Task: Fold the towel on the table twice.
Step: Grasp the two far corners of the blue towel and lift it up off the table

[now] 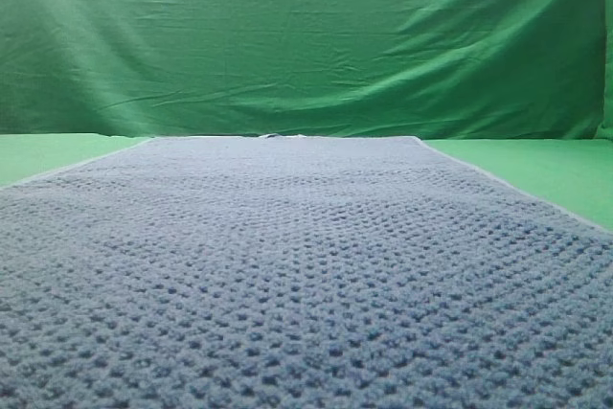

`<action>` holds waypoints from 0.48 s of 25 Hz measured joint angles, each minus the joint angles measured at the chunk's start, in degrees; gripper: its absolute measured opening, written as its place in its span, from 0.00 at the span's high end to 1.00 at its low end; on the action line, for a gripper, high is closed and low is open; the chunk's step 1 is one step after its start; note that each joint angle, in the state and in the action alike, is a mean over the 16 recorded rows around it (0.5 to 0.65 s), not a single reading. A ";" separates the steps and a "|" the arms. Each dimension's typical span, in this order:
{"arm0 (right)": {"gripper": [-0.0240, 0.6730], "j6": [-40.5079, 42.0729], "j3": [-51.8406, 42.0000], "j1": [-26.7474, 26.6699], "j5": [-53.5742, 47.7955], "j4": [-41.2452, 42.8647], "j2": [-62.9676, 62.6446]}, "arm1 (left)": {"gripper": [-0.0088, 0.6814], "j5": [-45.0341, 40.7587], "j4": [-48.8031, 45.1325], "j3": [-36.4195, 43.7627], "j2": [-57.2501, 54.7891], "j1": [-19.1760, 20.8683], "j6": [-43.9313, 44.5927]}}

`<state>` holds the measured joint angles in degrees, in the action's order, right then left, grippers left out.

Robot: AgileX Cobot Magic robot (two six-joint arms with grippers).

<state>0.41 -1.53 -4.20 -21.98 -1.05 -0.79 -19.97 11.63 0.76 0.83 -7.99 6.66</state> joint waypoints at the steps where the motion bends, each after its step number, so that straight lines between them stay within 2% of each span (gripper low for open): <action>1: 0.97 0.00 0.00 0.00 0.00 0.00 0.00 | 0.99 0.00 0.00 0.00 0.00 0.00 0.00; 12: 0.97 0.00 0.00 0.00 0.00 0.00 0.00 | 0.99 0.00 0.00 0.00 0.00 0.00 0.00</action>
<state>0.41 -1.53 -4.20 -21.98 -1.05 -0.79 -19.97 11.63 0.76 0.83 -7.99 6.66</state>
